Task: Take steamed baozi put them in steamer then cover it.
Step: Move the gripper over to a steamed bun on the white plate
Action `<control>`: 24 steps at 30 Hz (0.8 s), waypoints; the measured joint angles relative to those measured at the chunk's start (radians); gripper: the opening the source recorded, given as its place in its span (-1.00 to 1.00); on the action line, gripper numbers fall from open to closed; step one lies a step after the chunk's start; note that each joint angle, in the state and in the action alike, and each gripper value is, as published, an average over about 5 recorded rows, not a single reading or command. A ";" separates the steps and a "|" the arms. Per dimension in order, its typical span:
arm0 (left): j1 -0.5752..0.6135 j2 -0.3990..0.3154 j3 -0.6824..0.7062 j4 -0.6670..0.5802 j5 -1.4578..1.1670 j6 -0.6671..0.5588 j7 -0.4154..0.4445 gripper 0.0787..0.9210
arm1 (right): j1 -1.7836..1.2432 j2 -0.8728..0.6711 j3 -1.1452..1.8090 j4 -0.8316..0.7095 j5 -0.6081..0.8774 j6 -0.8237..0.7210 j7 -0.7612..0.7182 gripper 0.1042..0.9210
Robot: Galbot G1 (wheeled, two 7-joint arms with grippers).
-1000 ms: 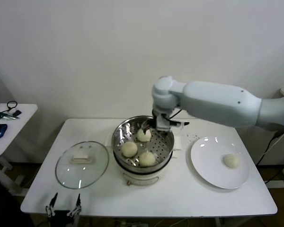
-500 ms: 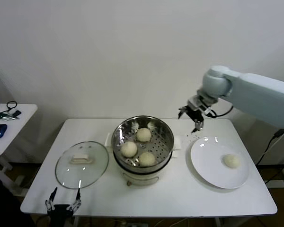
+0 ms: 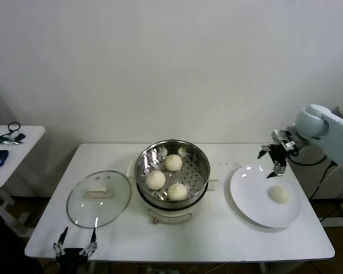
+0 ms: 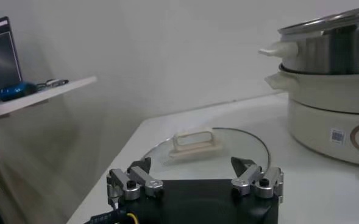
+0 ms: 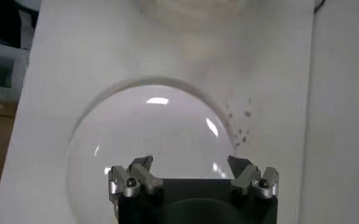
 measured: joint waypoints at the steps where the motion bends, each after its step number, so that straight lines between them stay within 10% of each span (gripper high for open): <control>1: -0.002 -0.001 -0.002 0.000 -0.001 0.002 -0.001 0.77 | -0.021 -0.001 0.022 -0.017 -0.013 0.004 -0.002 0.76; 24: 0.000 -0.007 -0.018 0.012 -0.004 0.014 -0.016 0.77 | -0.269 0.098 0.257 -0.271 -0.231 0.077 0.009 0.76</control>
